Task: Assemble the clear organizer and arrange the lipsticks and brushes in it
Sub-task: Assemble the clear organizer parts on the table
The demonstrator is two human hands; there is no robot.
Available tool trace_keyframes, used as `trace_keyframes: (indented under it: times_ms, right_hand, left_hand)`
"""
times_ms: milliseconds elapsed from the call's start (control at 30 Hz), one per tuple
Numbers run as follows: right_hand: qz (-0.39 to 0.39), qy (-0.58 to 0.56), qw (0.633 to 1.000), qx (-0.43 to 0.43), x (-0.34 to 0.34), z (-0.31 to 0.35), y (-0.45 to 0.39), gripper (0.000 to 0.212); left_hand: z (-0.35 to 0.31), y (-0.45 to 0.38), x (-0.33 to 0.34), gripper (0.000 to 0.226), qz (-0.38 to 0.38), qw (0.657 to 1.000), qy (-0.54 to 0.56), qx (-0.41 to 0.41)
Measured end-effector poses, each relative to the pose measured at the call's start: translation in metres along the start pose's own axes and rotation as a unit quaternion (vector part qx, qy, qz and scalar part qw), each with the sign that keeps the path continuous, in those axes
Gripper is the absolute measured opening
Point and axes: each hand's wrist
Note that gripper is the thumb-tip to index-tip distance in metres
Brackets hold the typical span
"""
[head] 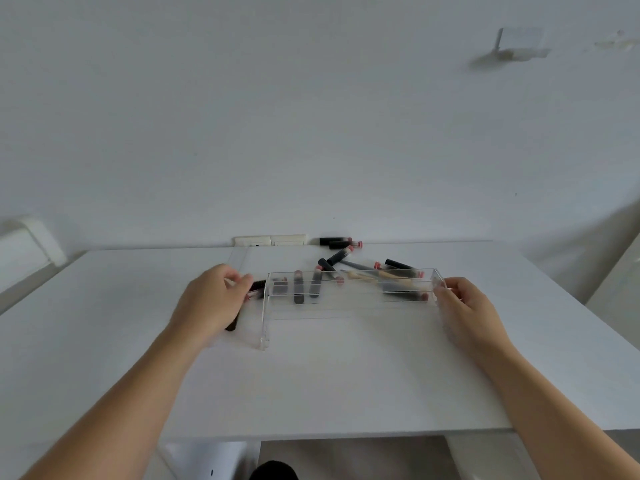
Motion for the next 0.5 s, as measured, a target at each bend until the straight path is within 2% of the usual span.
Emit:
trace_keyframes:
  times_ms: [67, 133, 167, 500]
  right_hand:
    - [-0.001, 0.0, 1.0, -0.003, 0.001, 0.001, 0.001, 0.027]
    - [-0.002, 0.001, 1.0, 0.0, 0.002, 0.002, 0.002, 0.025]
    - [-0.003, 0.004, 1.0, 0.002, 0.002, 0.003, 0.003, 0.024]
    - [-0.003, 0.019, 1.0, -0.005, 0.0, 0.009, 0.009, 0.017]
  left_hand:
    - [0.013, -0.006, -0.003, 0.045, -0.025, 0.99, -0.141, -0.011]
    - [0.018, -0.008, 0.001, 0.061, 0.019, 0.969, -0.243, -0.029]
    - [0.019, -0.009, 0.004, 0.064, 0.035, 0.964, -0.26, -0.037]
    - [0.028, -0.013, 0.005, 0.063, 0.005, 0.981, -0.185, -0.05]
Point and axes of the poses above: each hand's wrist, its own y-axis away from the middle knuckle, its own x-axis out of the palm, z = x × y, and after that the axes turned 13 degrees about -y, right-handed
